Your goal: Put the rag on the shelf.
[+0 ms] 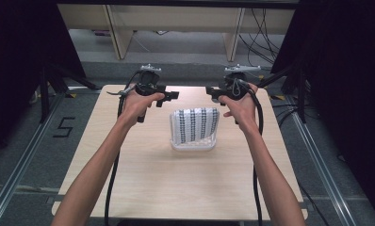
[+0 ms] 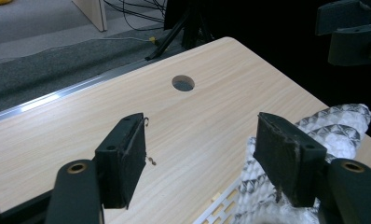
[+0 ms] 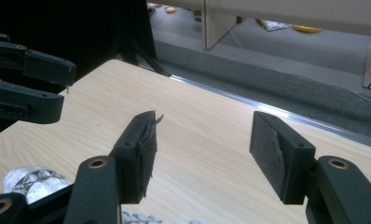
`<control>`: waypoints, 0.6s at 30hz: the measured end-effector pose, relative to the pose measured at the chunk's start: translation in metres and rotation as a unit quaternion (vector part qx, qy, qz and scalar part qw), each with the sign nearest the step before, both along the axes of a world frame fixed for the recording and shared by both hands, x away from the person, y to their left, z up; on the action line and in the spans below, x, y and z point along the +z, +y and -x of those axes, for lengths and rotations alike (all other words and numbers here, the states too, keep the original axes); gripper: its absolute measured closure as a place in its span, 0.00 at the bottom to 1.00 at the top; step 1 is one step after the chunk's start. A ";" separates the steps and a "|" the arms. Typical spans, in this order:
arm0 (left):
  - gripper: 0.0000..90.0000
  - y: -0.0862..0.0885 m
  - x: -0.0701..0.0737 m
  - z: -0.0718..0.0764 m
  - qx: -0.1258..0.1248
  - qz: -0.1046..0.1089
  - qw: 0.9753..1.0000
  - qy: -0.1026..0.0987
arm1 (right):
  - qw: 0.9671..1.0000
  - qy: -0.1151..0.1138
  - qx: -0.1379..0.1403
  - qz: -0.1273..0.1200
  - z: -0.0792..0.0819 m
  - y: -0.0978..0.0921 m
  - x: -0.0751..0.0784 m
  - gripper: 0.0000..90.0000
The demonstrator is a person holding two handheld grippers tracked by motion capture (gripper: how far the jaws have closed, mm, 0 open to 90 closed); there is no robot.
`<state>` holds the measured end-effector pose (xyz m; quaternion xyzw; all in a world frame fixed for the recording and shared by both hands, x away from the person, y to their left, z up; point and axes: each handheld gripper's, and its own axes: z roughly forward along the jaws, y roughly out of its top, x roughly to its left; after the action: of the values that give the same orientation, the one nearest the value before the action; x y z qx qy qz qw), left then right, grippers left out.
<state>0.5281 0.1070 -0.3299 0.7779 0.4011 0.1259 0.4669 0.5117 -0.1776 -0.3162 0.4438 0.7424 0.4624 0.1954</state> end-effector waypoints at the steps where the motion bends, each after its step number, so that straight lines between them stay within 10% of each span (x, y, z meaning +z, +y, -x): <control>1: 0.36 0.000 0.000 0.000 0.000 0.000 1.000 0.000 | 1.000 0.000 0.000 0.000 0.000 0.000 0.000 0.47; 18: 0.32 0.003 0.006 0.013 -0.013 0.003 1.000 -0.006 | 1.000 -0.002 -0.001 -0.002 0.013 -0.017 0.000 0.39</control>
<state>0.5153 0.1101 -0.3238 0.7809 0.3885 0.1232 0.4734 0.4985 -0.1949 -0.3160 0.4443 0.7405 0.4646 0.1959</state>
